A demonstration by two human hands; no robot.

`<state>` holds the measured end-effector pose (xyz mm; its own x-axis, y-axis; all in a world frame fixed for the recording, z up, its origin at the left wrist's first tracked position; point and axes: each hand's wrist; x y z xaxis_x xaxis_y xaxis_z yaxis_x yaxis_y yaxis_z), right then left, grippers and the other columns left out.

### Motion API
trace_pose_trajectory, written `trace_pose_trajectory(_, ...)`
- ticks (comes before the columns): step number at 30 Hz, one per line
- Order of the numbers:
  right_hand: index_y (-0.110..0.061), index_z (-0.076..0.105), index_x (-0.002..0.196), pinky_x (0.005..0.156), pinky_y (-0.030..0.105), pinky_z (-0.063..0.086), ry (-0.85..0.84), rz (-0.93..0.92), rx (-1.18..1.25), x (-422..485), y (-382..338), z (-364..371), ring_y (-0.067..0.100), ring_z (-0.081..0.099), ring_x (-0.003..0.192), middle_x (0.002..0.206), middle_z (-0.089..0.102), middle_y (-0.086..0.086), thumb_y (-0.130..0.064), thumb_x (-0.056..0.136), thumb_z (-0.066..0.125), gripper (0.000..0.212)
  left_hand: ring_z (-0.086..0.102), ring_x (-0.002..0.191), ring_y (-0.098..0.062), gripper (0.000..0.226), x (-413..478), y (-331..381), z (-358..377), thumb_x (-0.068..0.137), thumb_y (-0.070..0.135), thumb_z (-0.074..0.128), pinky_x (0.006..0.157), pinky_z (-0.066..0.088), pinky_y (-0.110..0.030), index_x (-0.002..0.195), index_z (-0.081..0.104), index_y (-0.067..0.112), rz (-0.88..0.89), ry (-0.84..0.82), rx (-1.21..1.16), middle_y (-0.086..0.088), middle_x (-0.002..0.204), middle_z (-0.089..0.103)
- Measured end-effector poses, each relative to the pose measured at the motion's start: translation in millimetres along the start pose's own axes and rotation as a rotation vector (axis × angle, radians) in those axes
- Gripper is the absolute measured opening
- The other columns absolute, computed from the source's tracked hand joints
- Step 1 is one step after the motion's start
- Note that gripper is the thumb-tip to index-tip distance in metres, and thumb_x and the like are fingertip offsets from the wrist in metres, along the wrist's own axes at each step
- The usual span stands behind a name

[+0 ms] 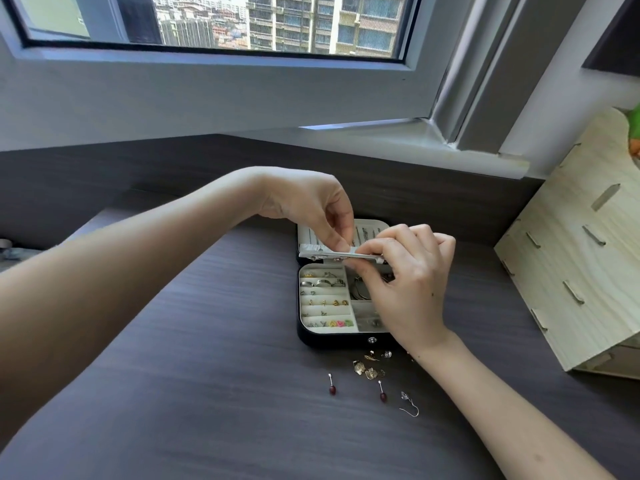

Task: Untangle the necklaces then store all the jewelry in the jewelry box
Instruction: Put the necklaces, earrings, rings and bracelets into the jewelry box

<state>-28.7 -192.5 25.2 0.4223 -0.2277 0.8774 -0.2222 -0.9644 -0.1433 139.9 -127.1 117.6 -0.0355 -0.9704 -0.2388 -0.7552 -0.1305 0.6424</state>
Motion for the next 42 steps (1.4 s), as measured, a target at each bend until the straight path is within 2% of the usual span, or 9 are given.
trace_pose_trajectory(10, -0.018, 0.070, 0.073, 0.078, 0.030, 0.025, -0.001, -0.008, -0.002, -0.3, 1.1, 0.6, 0.014, 0.050, 0.079, 0.078, 0.063, -0.006, -0.035, 0.078, 0.074, 0.018, 0.052, 0.064, 0.001, 0.011, -0.4, 6.5, 0.3, 0.084, 0.019, 0.069, 0.066, 0.040, -0.012, 0.075, 0.070, 0.024, -0.024, -0.060, 0.052, 0.013, 0.070, 0.063)
trace_pose_trajectory(14, -0.018, 0.070, 0.073, 0.078, 0.030, 0.025, -0.002, -0.026, -0.020, -0.1, 2.2, 1.5, 0.014, 0.049, 0.081, 0.077, 0.063, -0.006, -0.034, 0.077, 0.076, 0.017, 0.052, 0.057, 0.007, 0.017, 3.7, 12.7, 0.9, 0.086, 0.015, 0.066, 0.056, 0.036, -0.004, 0.073, 0.067, 0.024, -0.035, -0.050, 0.216, 0.022, 0.059, 0.059)
trace_pose_trajectory(20, -0.017, 0.069, 0.073, 0.078, 0.031, 0.025, 0.007, -0.028, -0.027, 3.2, 1.2, 3.0, 0.015, 0.049, 0.080, 0.077, 0.063, -0.006, -0.035, 0.079, 0.073, 0.020, 0.051, 0.054, 0.010, 0.013, 3.4, 22.4, 0.1, 0.087, 0.016, 0.063, 0.052, 0.036, -0.003, 0.078, 0.067, 0.024, -0.054, -0.021, 0.405, 0.019, 0.064, 0.057)
trace_pose_trajectory(25, -0.018, 0.069, 0.078, 0.078, 0.029, 0.025, -0.004, 0.051, -0.011, 13.9, 1.9, 3.7, 0.016, 0.050, 0.081, 0.081, 0.063, -0.006, -0.038, 0.079, 0.070, 0.020, 0.062, 0.085, -0.009, 0.023, -25.0, 7.0, 12.2, 0.091, 0.039, 0.055, 0.076, 0.049, -0.027, 0.095, 0.067, 0.020, -0.046, 0.337, 0.188, 0.009, 0.089, 0.067)
trace_pose_trajectory(28, -0.020, 0.069, 0.083, 0.079, 0.030, 0.026, -0.044, 0.082, -0.022, 19.7, 0.4, 5.2, 0.018, 0.053, 0.082, 0.084, 0.064, -0.007, -0.041, 0.079, 0.069, 0.022, 0.062, 0.084, -0.003, 0.023, -42.1, -2.1, 34.9, 0.086, 0.040, 0.061, 0.075, 0.050, -0.021, 0.098, 0.066, 0.021, 0.026, 0.501, -0.018, 0.012, 0.089, 0.066)
trace_pose_trajectory(32, -0.020, 0.069, 0.095, 0.084, 0.033, 0.028, -0.077, 0.067, -0.059, 23.0, -0.8, -8.9, 0.019, 0.056, 0.091, 0.095, 0.064, -0.004, -0.043, 0.078, 0.068, 0.029, 0.058, 0.073, 0.003, 0.011, -36.9, -14.1, 58.9, 0.081, 0.021, 0.072, 0.067, 0.045, -0.012, 0.090, 0.069, 0.016, 0.102, 0.700, -0.034, 0.014, 0.079, 0.065)
trace_pose_trajectory(36, -0.020, 0.072, 0.081, 0.081, 0.036, 0.032, -0.057, -0.026, -0.030, 4.0, -8.2, -48.2, 0.020, 0.057, 0.084, 0.086, 0.064, -0.005, -0.037, 0.083, 0.068, 0.018, 0.060, 0.066, -0.004, 0.004, -21.7, -15.2, 65.8, 0.085, 0.016, 0.068, 0.058, 0.045, -0.014, 0.088, 0.069, 0.016, 0.071, 0.842, -0.154, 0.007, 0.077, 0.067)
trace_pose_trajectory(39, -0.020, 0.072, 0.073, 0.068, 0.036, 0.035, -0.278, -0.192, 0.059, -28.3, -13.4, -63.8, 0.019, 0.056, 0.069, 0.072, 0.064, -0.008, -0.032, 0.086, 0.063, 0.020, 0.065, 0.078, -0.015, 0.005, -13.1, -17.9, 66.1, 0.085, 0.019, 0.067, 0.068, 0.054, -0.030, 0.090, 0.069, 0.018, 0.028, 0.914, -0.281, 0.001, 0.084, 0.070)
trace_pose_trajectory(42, -0.022, 0.073, 0.082, 0.060, 0.031, 0.033, -0.483, -0.361, -0.042, -54.9, -12.1, -62.0, 0.018, 0.050, 0.061, 0.066, 0.061, -0.009, -0.028, 0.086, 0.058, 0.016, 0.064, 0.086, -0.019, 0.010, -8.5, -17.1, 66.2, 0.086, 0.018, 0.066, 0.073, 0.056, -0.037, 0.095, 0.068, 0.016, 0.010, 0.965, -0.336, -0.001, 0.093, 0.068)
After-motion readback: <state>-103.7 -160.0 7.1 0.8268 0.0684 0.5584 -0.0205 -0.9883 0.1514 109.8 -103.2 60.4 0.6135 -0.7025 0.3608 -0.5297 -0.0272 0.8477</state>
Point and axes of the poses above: each hand's wrist, its own x-axis towards the middle knuckle, its own z-axis out of the palm, y = z × x
